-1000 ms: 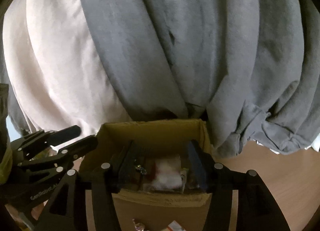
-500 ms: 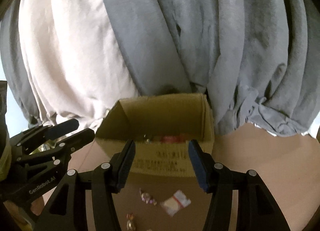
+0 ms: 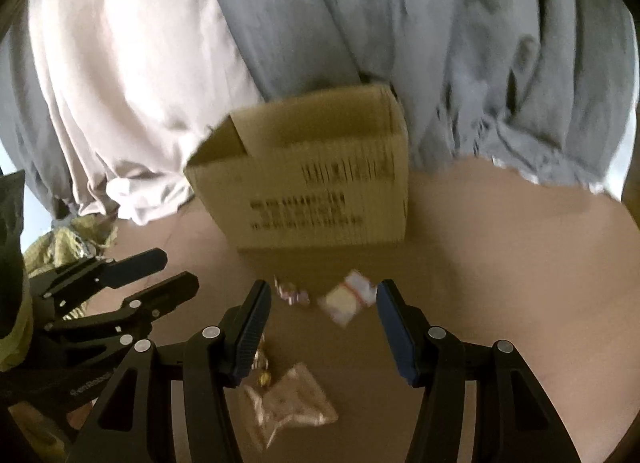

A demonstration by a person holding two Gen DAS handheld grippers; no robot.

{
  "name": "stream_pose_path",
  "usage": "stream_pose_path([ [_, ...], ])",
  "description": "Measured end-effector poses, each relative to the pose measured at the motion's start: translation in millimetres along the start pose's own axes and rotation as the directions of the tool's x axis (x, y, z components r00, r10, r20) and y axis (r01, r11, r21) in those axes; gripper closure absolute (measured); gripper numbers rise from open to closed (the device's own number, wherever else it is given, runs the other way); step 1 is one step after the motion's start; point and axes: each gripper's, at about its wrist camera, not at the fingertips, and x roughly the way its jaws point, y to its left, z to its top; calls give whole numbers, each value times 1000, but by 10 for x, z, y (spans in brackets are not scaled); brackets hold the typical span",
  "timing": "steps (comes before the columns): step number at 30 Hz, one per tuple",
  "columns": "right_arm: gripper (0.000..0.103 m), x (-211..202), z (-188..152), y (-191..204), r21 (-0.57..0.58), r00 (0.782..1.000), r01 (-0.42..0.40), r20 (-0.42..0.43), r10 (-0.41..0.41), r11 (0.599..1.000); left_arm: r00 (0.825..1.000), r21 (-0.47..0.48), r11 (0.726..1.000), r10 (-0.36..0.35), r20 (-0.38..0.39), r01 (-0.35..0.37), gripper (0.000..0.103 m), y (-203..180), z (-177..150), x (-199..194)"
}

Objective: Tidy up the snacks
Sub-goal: 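Withdraw both tools from the box back toward the remaining snacks, then grasp the string of gold candies with the left tool while the right tool grasps the gold pastry bag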

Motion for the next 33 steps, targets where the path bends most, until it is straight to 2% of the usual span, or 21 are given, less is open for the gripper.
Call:
stream_pose_path([
  [8,47,16,-438,-90,206,998,24,-69,-10,978,993,34,995,-95,-64,97,61,-59,-244,190],
  [13,47,63,-704,-122,367,994,5,-103,35,930,985,57,987,-145,-89,150,62,-62,-327,303],
  [17,47,152,-839,-93,452,990,-9,-119,70,892,979,54,983,-170,-114,177,66,-21,-394,436],
  [27,54,459,-1016,-23,550,973,4,-194,123,835,962,11,973,-225,-156,230,74,94,-440,686],
  [33,54,491,-971,-25,542,976,26,-195,95,840,954,-6,971,-235,-185,238,75,80,-442,810],
])
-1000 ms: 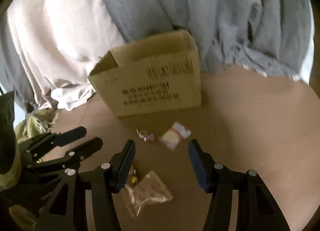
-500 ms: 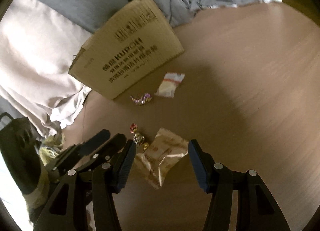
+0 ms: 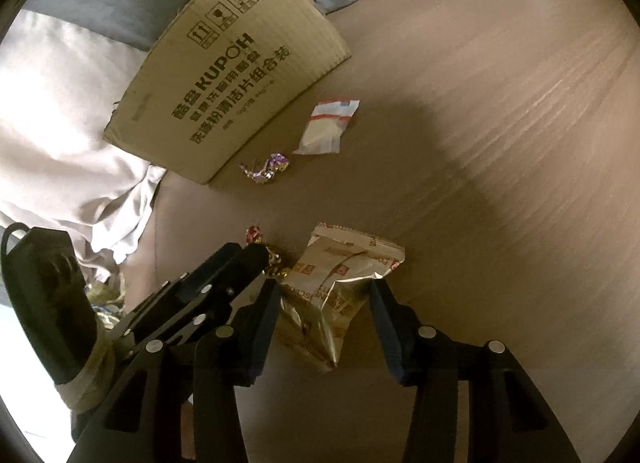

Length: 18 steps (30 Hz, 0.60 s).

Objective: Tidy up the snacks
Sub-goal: 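Grasp the string of gold candies with the left tool while the right tool grasps the gold pastry bag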

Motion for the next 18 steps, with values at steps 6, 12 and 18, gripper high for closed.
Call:
stream_pose_path([
  [6,54,8,40,0,-24,1000,10,4,-9,1000,1000,3,1000,13,-24,-13,76,-55,-21,89],
  [12,53,21,67,-15,-33,1000,23,6,-23,999,999,-12,1000,18,-31,-18,80,-29,-10,100],
  [18,53,52,120,-3,-41,1000,23,7,-22,999,999,-21,999,44,-7,-45,80,36,-40,-27],
])
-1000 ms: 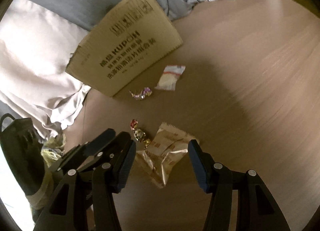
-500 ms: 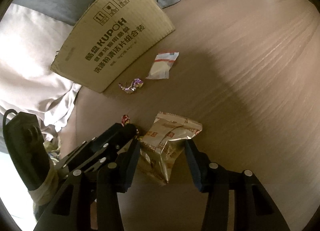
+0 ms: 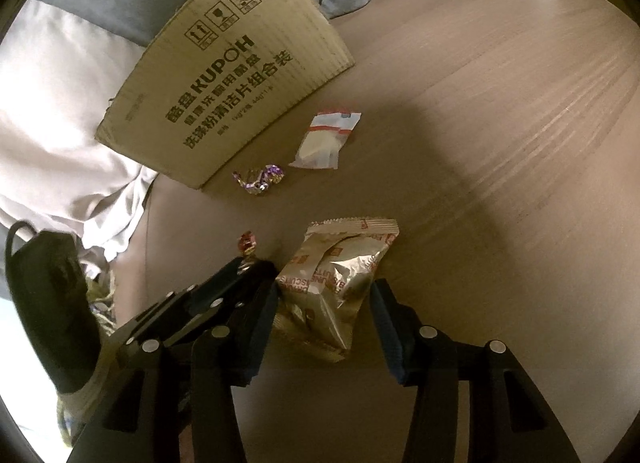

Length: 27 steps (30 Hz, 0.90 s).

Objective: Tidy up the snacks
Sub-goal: 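Grasp the string of gold candies with the left tool while the right tool grasps the gold pastry bag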

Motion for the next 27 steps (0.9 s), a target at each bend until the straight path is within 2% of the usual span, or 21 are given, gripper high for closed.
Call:
stream_pose_path([
  [4,46,31,43,18,0,1000,11,-15,-11,1000,999,-3,1000,27,24,-27,80,55,-22,-101],
  [10,46,68,103,23,8,1000,17,-7,-17,1000,997,-8,998,58,49,-57,80,80,-11,-162],
  [18,46,150,181,143,-63,1000,28,-2,-28,998,996,-38,997,76,53,-74,80,99,-7,-164],
  [22,56,154,182,203,-120,999,35,10,-34,992,994,-48,995,88,65,-85,80,109,-7,-208],
  [27,62,121,153,196,-161,999,42,20,-39,986,992,-46,994,102,80,-99,80,93,9,-282],
])
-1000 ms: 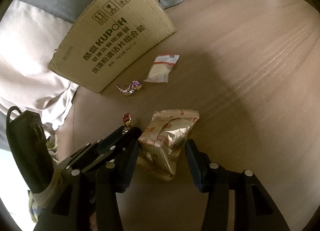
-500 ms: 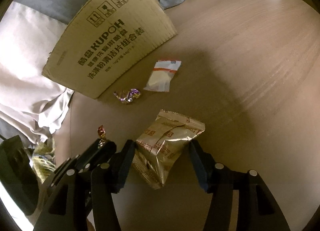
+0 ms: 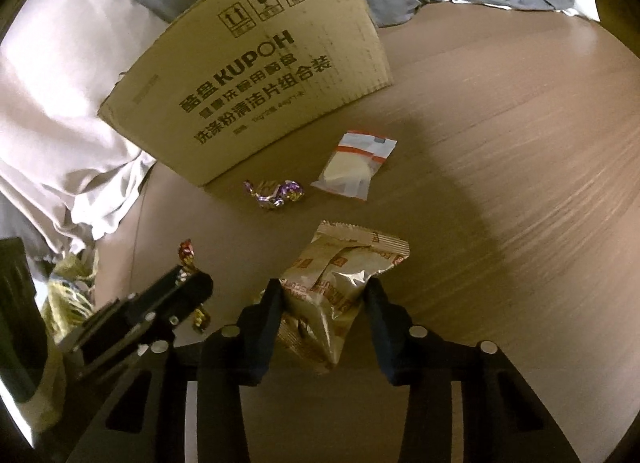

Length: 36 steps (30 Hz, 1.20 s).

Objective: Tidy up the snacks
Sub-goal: 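Grasp the string of gold candies with the left tool while the right tool grasps the gold pastry bag, then carry both items over the cardboard box and open both tools to drop them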

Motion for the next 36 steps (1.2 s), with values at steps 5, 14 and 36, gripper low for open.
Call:
stream_pose_path([
  [5,62,-58,-15,-29,-12,1000,8,15,-7,1000,1000,-3,1000,1,17,-1,80,-47,35,-95],
  [14,62,-357,22,-6,-62,996,-2,89,8,998,996,-16,1000,5,87,-4,80,-179,141,-443],
  [36,62,-1405,353,314,-230,914,-45,384,133,972,930,20,999,25,368,-35,80,-501,666,-1416],
])
